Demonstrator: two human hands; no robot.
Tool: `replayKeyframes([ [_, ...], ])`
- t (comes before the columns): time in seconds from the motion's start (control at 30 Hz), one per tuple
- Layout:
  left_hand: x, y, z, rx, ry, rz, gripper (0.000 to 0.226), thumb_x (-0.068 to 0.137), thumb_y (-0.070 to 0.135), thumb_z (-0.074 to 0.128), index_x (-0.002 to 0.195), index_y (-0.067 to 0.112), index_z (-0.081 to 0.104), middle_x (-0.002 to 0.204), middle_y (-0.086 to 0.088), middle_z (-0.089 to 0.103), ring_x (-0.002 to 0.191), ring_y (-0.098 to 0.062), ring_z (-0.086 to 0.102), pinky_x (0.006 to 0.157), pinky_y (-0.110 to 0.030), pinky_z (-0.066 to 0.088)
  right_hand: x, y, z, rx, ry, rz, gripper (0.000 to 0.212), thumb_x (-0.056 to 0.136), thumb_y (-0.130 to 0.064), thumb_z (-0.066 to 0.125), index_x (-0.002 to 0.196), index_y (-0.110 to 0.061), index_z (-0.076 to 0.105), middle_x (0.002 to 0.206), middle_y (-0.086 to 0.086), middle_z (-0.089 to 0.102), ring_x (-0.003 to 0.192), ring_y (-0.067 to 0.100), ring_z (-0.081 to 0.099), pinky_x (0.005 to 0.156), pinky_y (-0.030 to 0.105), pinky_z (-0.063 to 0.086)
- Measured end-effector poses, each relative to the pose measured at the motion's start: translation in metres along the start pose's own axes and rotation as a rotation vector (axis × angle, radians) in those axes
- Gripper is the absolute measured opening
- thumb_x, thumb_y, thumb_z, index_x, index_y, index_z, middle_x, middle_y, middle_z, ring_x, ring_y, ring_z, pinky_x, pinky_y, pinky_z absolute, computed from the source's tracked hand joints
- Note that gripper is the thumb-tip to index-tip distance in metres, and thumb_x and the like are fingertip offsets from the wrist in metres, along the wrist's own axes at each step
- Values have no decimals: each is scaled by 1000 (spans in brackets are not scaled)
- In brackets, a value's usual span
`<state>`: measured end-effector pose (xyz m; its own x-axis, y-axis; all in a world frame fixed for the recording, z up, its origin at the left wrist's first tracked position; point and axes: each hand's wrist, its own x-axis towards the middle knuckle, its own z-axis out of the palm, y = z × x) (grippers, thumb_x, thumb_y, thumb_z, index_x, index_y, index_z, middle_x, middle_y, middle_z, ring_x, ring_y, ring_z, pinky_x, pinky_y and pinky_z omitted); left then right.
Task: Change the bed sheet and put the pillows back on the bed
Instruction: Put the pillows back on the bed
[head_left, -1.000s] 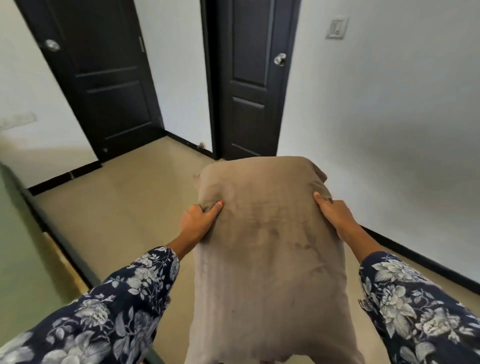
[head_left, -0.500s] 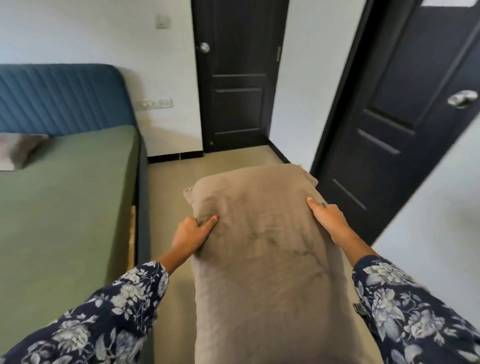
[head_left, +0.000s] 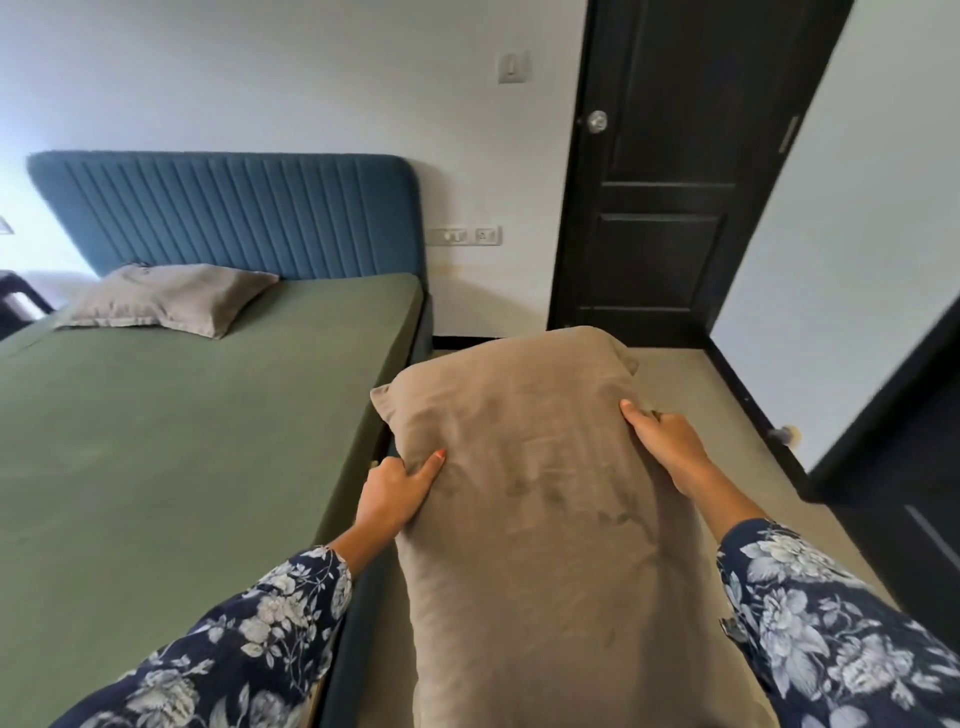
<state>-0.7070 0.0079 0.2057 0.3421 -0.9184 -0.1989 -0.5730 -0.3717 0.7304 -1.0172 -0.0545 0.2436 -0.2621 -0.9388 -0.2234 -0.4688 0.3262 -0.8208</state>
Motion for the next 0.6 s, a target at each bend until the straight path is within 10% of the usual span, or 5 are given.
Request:
replayKeyframes([
  [0.6, 323, 81, -1, -273, 319, -277, 54, 85, 60, 58, 77, 7, 58, 87, -8, 63, 77, -22, 61, 65, -32, 48, 407, -249, 158, -237, -293, -367, 68, 88, -60, 49, 117, 0, 62, 120, 20, 61, 109, 37, 57, 94, 42, 47],
])
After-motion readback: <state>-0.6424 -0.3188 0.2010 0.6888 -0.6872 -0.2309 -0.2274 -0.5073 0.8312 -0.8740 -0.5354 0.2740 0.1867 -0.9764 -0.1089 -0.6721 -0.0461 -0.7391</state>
